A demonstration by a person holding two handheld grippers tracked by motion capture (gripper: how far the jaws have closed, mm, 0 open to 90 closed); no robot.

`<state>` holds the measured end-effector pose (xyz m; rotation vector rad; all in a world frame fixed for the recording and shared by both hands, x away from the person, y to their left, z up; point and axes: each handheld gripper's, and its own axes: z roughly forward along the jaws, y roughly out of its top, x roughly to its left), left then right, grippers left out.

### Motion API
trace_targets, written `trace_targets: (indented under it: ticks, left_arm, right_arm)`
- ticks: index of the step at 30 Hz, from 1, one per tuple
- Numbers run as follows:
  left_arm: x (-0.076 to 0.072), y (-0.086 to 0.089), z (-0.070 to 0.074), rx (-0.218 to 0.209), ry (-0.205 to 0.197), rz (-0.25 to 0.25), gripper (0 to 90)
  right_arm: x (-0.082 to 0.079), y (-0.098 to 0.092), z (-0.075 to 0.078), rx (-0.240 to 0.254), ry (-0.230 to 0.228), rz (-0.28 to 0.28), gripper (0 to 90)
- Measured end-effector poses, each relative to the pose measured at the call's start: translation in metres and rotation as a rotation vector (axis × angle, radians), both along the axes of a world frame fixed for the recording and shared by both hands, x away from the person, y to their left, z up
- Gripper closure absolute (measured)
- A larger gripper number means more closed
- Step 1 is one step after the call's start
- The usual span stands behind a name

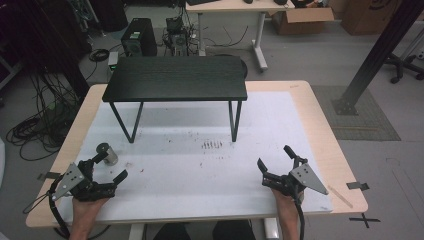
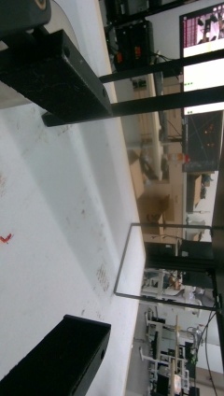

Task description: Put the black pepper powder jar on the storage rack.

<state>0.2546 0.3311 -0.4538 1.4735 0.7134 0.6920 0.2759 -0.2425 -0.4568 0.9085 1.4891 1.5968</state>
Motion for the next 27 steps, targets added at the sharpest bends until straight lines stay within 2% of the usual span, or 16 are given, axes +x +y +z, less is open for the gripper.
trace_targets:
  ticks: [27]
  left_arm:
    - [-0.0001, 0.0000, 0.0000, -0.002, 0.000, 0.002, 1.2]
  right_arm:
    - [0.0020, 0.0019, 0.0006, -0.021, 0.020, 0.008, 0.2]
